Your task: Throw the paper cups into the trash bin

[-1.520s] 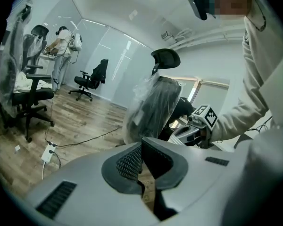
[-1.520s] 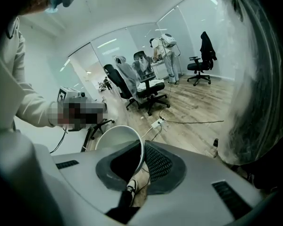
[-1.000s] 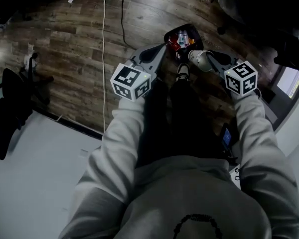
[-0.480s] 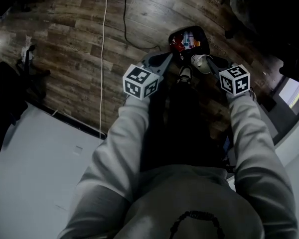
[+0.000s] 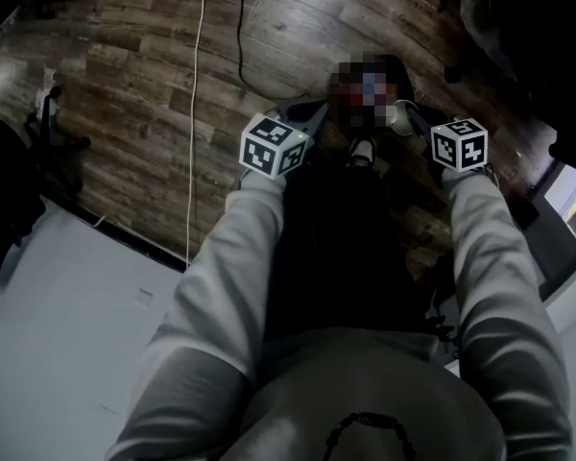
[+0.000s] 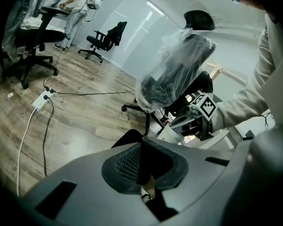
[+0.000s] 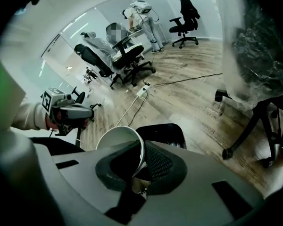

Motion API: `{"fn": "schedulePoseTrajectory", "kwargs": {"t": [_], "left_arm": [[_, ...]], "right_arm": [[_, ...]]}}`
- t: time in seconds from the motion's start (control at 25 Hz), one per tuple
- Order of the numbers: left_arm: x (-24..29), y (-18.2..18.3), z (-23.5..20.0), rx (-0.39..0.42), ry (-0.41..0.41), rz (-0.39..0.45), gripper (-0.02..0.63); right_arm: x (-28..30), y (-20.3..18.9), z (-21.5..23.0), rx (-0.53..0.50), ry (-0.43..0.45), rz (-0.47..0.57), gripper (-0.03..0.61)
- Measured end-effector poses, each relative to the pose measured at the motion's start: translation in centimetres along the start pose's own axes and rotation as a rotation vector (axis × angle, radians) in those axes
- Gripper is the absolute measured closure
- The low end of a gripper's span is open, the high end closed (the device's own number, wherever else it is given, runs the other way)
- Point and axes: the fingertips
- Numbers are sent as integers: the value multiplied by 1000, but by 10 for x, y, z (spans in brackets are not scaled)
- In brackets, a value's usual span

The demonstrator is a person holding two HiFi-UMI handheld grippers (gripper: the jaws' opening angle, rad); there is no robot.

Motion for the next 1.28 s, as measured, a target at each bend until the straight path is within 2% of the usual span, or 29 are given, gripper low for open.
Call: {"fn": "schedulePoseTrajectory", "kwargs": {"t": [0.12, 0.24, 0.56, 0.72, 0.76, 0.8, 1.04, 1.28], "left_arm": [[20, -6, 3, -30, -11, 17, 624], [37, -12, 6, -23, -6, 25, 624], [35, -11, -22, -57, 48, 94, 624], [32, -10, -14, -10, 10, 103, 624], [32, -10, -10, 3, -5, 100, 624], [32, -11, -7, 10, -18, 99, 624], [28, -8, 17, -83, -91, 142, 624], [-2, -31, 66, -106, -106, 59, 624]], "right_arm": [[19, -8, 11, -31, -2, -19, 534], [35, -13, 23, 24, 5, -6, 534], [63, -27, 26, 1, 24, -51, 534], [68, -24, 27, 86, 40, 16, 532], [68, -23, 26, 118, 50, 34, 435], [68, -22, 24, 138, 55, 46, 406], [38, -12, 19, 142, 39, 86, 382], [-21, -2, -7, 140, 33, 92, 383]]}}
Point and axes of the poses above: the fingertips, and each gripper's own axes: x forward along the fingers, z to its right, y out of its top
